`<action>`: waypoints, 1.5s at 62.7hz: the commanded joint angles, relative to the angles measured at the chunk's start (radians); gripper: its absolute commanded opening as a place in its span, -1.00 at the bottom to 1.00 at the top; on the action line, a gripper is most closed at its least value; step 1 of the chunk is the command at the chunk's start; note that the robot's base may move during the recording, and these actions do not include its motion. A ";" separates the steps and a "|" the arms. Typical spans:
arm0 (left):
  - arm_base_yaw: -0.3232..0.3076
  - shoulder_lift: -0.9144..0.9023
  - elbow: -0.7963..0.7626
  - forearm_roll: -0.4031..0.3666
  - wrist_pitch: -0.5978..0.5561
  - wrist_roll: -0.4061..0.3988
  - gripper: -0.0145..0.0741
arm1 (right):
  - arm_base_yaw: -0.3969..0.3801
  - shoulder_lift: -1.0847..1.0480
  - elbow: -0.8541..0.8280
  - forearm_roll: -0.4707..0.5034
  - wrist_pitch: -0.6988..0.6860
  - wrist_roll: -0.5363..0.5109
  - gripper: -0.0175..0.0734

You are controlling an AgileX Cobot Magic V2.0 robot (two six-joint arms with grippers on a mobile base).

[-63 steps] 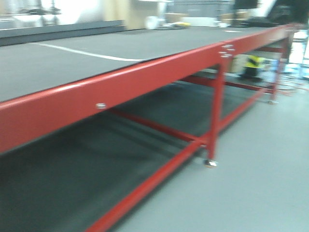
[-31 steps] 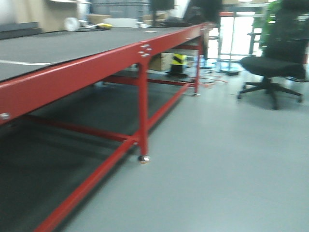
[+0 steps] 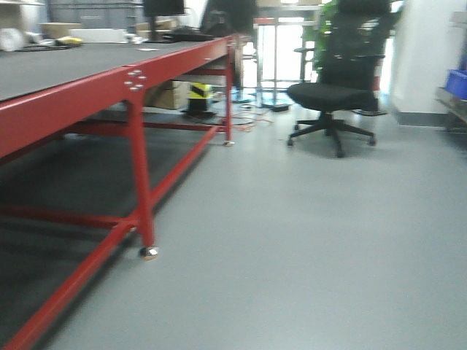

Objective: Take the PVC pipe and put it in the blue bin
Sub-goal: 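Drive the base past the red table toward the blue bin shelves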

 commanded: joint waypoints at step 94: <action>0.004 -0.004 -0.001 -0.004 -0.020 -0.004 -0.92 | 0.002 -0.004 0.000 -0.008 -0.033 -0.002 -0.96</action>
